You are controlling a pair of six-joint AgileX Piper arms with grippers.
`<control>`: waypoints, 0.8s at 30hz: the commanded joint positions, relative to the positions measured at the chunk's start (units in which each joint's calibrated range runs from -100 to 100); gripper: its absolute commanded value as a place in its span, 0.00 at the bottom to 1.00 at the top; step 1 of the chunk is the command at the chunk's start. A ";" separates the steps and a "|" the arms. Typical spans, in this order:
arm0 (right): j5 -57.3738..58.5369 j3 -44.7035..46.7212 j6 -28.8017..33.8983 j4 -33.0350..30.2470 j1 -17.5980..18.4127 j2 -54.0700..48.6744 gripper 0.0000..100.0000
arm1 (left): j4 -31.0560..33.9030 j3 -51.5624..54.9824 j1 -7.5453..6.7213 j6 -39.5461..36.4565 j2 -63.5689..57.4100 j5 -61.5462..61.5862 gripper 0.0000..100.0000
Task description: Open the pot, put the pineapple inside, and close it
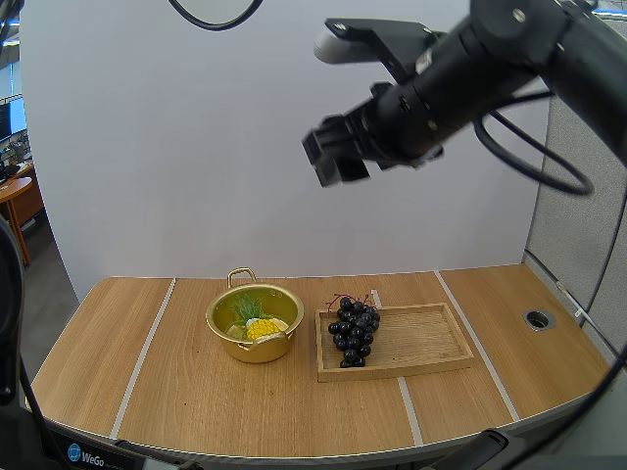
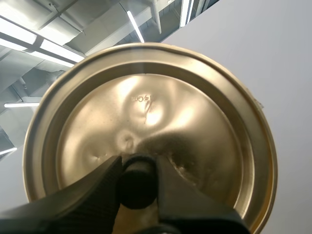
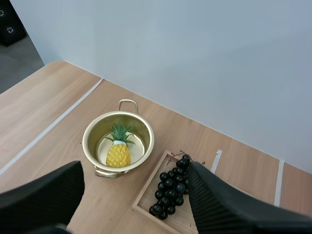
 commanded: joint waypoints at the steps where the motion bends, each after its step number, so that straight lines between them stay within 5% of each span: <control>1: 0.22 4.32 0.18 0.31 -0.88 -3.62 1.00 | 0.26 -0.48 -0.11 -0.59 -0.29 -1.79 0.00; 14: 0.22 17.48 -1.17 5.53 -5.59 -15.89 1.00 | 0.26 -0.48 -0.11 -0.59 -0.29 -1.79 0.00; 24: 0.22 28.26 -4.02 7.61 -5.79 -20.83 1.00 | 0.26 -0.48 -0.11 -0.59 -0.29 -1.79 0.00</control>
